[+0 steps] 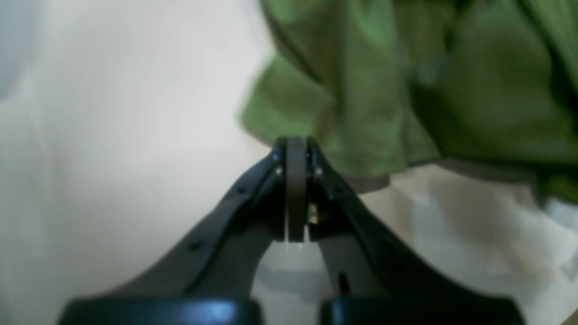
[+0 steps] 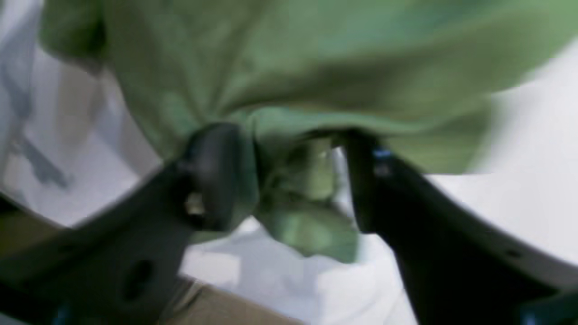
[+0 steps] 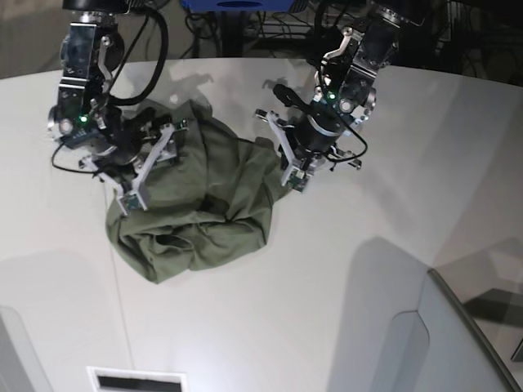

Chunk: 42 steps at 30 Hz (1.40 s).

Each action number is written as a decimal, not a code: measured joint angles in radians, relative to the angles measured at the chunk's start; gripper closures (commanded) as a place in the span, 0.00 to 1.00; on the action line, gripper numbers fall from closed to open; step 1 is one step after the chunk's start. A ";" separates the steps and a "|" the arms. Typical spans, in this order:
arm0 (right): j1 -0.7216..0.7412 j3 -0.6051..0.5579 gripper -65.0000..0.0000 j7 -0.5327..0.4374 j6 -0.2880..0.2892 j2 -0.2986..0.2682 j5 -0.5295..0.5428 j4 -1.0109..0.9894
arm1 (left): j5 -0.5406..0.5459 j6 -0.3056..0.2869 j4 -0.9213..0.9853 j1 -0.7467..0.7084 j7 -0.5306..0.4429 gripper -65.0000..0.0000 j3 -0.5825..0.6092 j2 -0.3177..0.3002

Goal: Layout the t-shirt on the table in an organized manner, then fold the t-shirt properly
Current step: 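Lift the green t-shirt with the right gripper and drag it across the table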

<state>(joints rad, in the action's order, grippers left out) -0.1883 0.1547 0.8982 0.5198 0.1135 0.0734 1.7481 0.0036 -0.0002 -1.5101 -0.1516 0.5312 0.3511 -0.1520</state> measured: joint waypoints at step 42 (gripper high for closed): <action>0.320 -0.565 1.00 -0.177 -0.364 -0.131 -0.373 -0.426 | 0.002 0.001 -0.095 -0.265 -0.244 1.00 -0.587 0.046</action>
<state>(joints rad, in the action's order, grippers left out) 0.1314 -0.4107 0.7212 0.1562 -0.0174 -0.3000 1.3220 0.0051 0.0006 -1.6054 -0.4164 0.2874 -0.2356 -0.1059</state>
